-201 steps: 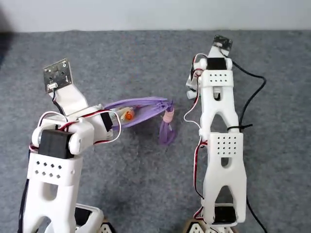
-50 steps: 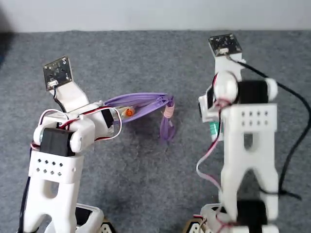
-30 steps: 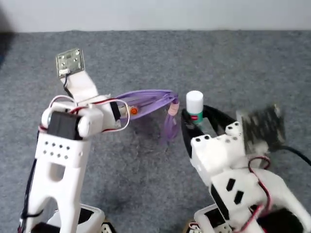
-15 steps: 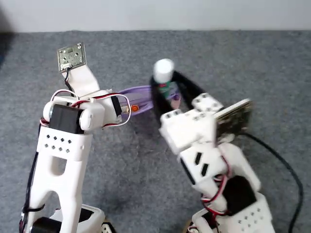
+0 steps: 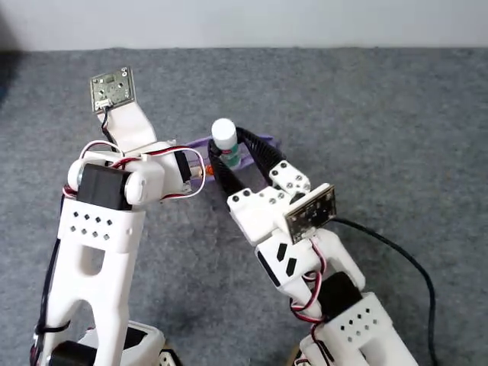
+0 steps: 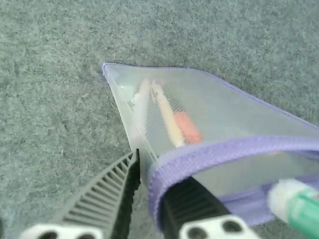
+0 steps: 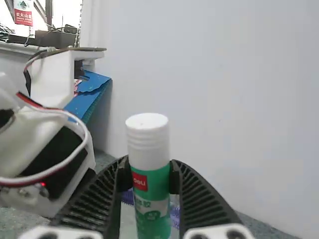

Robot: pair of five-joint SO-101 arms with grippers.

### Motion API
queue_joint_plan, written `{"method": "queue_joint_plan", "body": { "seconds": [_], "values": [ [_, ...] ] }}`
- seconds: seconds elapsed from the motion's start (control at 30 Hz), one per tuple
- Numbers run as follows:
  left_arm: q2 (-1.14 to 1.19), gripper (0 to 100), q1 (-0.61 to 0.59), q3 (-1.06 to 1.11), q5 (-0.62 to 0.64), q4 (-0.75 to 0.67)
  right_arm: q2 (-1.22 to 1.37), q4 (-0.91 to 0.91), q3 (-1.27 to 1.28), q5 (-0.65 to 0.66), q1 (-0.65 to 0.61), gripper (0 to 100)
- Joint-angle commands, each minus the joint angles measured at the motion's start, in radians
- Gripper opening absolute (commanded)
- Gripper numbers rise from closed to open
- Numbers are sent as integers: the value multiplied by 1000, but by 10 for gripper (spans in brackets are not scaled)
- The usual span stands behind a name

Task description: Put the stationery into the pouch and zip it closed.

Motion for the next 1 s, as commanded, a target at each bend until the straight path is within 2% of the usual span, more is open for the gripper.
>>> {"method": "queue_joint_plan", "body": {
  "seconds": [0.0,0.2,0.53,0.67,0.8,0.97],
  "values": [
    [9,12,11,-35,12,8,-21,-74,34,40,-8,8],
    [9,12,11,-35,12,8,-21,-174,133,51,-4,8],
    [9,12,11,-33,12,9,-21,-189,207,52,120,11],
    [9,12,11,-33,12,9,-21,-188,207,158,117,13],
    [9,12,11,-33,12,9,-24,-160,203,190,117,102],
    [9,12,11,-33,12,9,-31,101,89,175,117,241]
  ]
}}
